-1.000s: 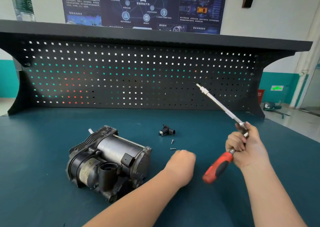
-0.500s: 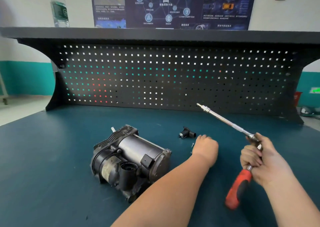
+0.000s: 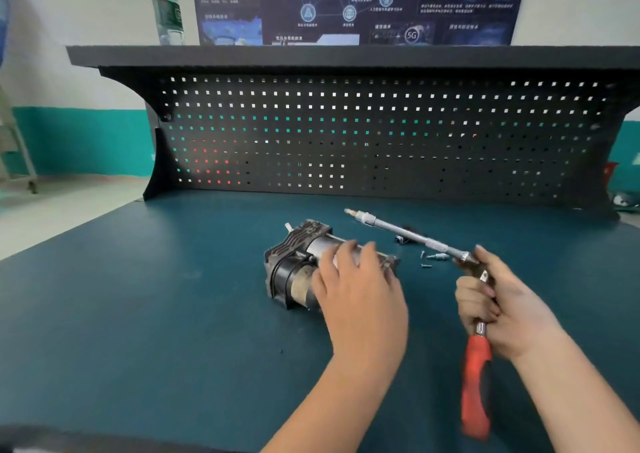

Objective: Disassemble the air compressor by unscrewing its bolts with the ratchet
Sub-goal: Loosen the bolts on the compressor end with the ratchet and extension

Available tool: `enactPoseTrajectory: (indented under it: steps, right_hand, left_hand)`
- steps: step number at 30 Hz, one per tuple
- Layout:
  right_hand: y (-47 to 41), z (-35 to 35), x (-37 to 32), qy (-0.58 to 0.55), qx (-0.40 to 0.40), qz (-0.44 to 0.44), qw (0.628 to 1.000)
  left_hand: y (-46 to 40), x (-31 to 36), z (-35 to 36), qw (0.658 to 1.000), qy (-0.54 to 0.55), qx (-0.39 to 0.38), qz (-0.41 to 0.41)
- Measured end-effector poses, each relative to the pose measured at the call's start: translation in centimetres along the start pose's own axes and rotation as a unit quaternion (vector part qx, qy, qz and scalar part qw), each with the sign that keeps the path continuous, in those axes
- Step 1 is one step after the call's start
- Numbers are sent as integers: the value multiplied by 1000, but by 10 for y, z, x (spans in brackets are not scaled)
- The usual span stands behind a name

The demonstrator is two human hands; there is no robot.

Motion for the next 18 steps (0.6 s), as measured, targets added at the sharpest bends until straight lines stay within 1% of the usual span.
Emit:
enactPoseTrajectory:
  steps: [1,2,3,5,7,8,10,12,14,15,17,18]
  right_hand:
    - [8,2,9,2,7,1,1000]
    - [15,3,17,8,17,-6,1000]
    - [22,3,24,17,30,-21,999]
    - [32,2,34,36,61,-59,996]
    - [41,1,40,48,88,-93,991]
    - [43,1,43,51,101,-104,988]
    - [46,2,49,49,120,-117,985]
    - [46,5,58,48,133,-121,982]
    - [42,9,68,47,139,-119,982]
    - [39,11,73,45,143,-117,982]
    - [34,15,80,34,149,-110,982]
    - [32,17,83,25,151,-106,982]
  left_hand:
    - [-1,-16,8,997,-23,-53,-60]
    - [-1,-30,17,989,-37,-107,-93]
    - [-1,-41,24,984,-39,-142,-98]
    - [-3,-58,30,984,-1,-161,-80]
    - [-9,-73,31,981,59,-166,-82]
    - [-11,-82,31,979,72,-175,-81]
    - [-15,-94,30,976,78,-193,-65]
    - [-17,-102,24,969,130,-200,-71]
    - [-17,-109,20,949,231,-176,-125]
    - [-17,-114,17,939,271,-142,-156]
    - [-17,-125,9,932,293,-45,-208]
    - [-17,-131,6,927,291,-14,-236]
Point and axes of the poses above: each hand's wrist, its own y-axis away from the middle knuckle, its own z-axis out of the palm, x = y × z, the point moved 5 cm from there along -y, towards the middle knuckle, and after that the axes turned 5 degrees about x, right-handed, at the moved point
